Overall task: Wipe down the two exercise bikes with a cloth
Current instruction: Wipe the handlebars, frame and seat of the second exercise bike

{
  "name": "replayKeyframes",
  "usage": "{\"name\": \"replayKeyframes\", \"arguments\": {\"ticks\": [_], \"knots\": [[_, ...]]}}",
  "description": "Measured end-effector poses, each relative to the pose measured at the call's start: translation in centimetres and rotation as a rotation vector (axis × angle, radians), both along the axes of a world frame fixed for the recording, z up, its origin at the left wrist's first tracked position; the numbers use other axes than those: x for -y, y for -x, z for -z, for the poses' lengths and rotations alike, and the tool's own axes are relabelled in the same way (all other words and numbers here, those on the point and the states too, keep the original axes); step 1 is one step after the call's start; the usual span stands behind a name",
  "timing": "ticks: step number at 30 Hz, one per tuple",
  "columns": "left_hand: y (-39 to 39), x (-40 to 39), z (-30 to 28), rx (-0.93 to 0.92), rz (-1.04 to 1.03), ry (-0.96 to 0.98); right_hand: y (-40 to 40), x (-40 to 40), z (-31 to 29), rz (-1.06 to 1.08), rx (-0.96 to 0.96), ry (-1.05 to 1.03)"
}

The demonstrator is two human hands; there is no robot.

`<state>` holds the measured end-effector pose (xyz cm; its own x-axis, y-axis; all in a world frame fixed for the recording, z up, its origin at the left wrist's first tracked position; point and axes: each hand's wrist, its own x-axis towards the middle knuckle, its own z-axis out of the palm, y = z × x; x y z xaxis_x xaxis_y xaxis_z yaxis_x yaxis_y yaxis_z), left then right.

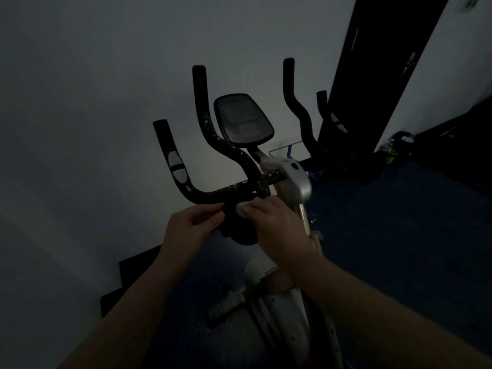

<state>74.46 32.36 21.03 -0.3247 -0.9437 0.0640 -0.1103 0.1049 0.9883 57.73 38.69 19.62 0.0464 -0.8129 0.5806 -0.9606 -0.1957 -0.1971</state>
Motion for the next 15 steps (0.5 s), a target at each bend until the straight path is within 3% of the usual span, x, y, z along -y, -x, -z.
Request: {"name": "replayKeyframes", "arguments": {"ticks": [3, 6, 8, 10, 13, 15], "knots": [[0.0, 0.0, 0.0, 0.01, -0.015, 0.018, -1.9, -1.8, 2.1, 0.099, 0.313, 0.152], [-0.1, -0.1, 0.0, 0.016, -0.014, 0.018, -1.8, -2.4, 0.0, 0.06, 0.749, -0.061], [0.0, -0.1, -0.1, 0.011, -0.008, 0.013, 0.0, -2.0, -2.1, -0.002, 0.883, -0.262], [0.1, -0.2, -0.2, 0.001, -0.008, 0.008, 0.9, -1.2, -3.3, -0.012, 0.784, -0.239], [0.1, -0.2, -0.1, 0.018, -0.008, 0.019, -0.5, 0.3, -1.7, -0.052, 0.456, 0.031], [0.0, -0.1, 0.0, 0.023, -0.009, 0.026, -1.6, 0.4, 0.7, -0.048, 0.435, 0.156]]}}
